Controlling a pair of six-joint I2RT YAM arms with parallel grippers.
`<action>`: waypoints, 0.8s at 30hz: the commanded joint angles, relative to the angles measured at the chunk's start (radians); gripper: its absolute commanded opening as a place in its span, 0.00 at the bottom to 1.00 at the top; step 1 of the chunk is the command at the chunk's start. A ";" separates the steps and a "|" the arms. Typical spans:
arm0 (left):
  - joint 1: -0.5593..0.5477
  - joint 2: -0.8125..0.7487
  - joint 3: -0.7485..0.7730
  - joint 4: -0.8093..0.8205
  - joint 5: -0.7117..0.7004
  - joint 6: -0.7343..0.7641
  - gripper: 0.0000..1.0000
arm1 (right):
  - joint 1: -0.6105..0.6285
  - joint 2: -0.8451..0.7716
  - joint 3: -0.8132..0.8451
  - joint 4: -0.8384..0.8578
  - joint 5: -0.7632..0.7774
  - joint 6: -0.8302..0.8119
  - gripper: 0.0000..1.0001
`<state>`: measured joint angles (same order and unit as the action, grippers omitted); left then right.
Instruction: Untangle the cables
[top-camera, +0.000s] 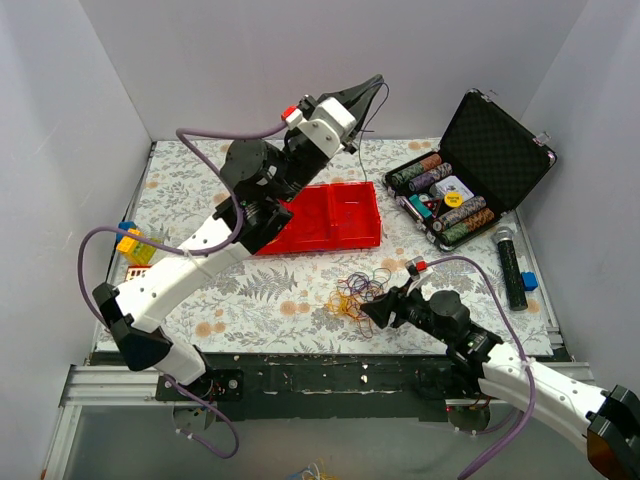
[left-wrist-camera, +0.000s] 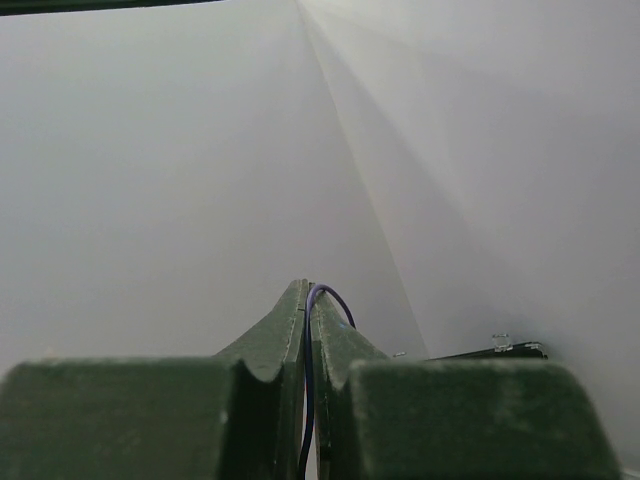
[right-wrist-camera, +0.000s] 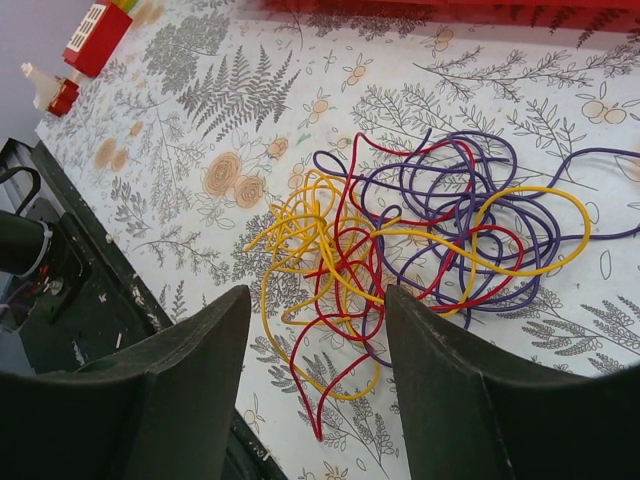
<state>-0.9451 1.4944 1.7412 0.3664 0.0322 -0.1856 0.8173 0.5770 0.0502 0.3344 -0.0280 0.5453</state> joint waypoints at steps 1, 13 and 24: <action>-0.004 0.007 -0.019 0.058 -0.053 0.004 0.00 | -0.003 -0.028 -0.030 0.009 0.020 0.010 0.64; 0.015 0.055 -0.058 0.123 -0.112 0.035 0.00 | -0.001 -0.020 -0.027 0.000 0.019 0.010 0.63; 0.051 0.090 -0.062 0.154 -0.097 0.017 0.00 | -0.003 -0.032 -0.024 -0.035 0.023 0.021 0.63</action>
<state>-0.9070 1.5703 1.6669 0.4843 -0.0559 -0.1608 0.8173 0.5575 0.0502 0.3000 -0.0212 0.5518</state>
